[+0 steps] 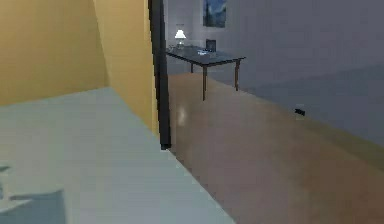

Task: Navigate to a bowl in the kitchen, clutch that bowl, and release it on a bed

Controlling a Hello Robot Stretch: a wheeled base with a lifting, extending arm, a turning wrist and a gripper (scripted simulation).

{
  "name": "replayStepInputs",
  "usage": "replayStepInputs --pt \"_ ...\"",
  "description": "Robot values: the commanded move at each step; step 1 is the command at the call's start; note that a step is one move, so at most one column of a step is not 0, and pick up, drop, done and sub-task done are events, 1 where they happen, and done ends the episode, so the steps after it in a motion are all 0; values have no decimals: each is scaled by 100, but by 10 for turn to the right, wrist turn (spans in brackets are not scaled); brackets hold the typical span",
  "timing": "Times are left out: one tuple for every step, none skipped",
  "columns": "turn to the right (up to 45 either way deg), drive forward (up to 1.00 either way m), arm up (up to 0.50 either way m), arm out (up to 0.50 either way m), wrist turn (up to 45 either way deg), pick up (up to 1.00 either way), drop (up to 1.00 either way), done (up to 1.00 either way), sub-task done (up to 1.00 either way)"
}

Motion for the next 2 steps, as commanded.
replayStepInputs --pt "0 25 0 0 0 0 0 0 0" --pt "90 0 0 0 0 0 0 0 0"
